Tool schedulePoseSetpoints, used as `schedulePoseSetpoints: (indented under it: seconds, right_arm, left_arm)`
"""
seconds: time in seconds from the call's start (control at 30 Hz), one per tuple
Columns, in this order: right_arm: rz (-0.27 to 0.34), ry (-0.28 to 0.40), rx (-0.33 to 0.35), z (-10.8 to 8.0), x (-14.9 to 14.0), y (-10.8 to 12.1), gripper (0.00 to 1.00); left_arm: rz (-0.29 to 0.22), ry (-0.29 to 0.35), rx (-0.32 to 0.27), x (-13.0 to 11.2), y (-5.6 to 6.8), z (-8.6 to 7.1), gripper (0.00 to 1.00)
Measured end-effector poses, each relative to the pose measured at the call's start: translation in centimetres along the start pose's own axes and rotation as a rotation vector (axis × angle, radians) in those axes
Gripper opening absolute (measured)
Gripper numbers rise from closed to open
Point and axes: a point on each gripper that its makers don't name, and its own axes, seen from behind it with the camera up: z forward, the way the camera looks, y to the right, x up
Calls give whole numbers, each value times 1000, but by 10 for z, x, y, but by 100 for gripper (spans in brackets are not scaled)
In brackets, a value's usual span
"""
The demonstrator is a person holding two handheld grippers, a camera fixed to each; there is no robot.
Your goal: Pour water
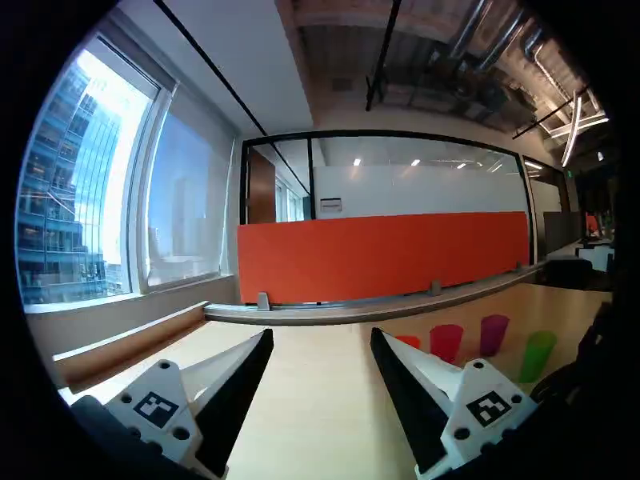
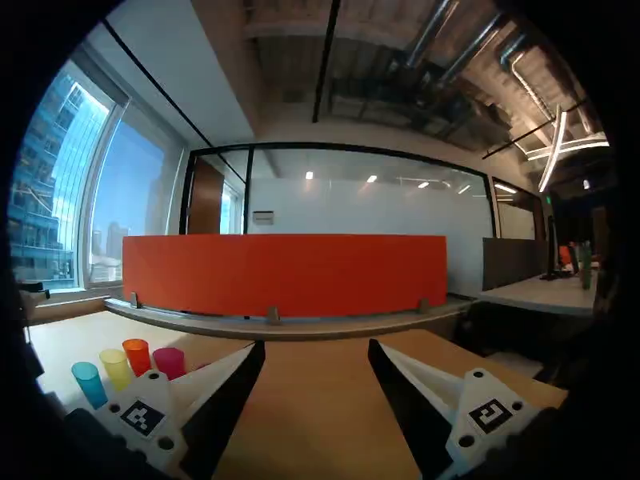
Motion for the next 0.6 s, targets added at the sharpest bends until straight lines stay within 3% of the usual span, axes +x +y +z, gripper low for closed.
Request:
schedulePoseSetpoints:
  seconds: [0.27, 0.6]
  right_arm:
    - [25, -29, -20, -1, -11, 8, 99]
    - [43, -36, -51, -8, -14, 19, 99]
  left_arm:
    - [-14, 12, -8, -12, 12, 1, 90]
    - [-16, 9, -5, -28, 6, 1, 89]
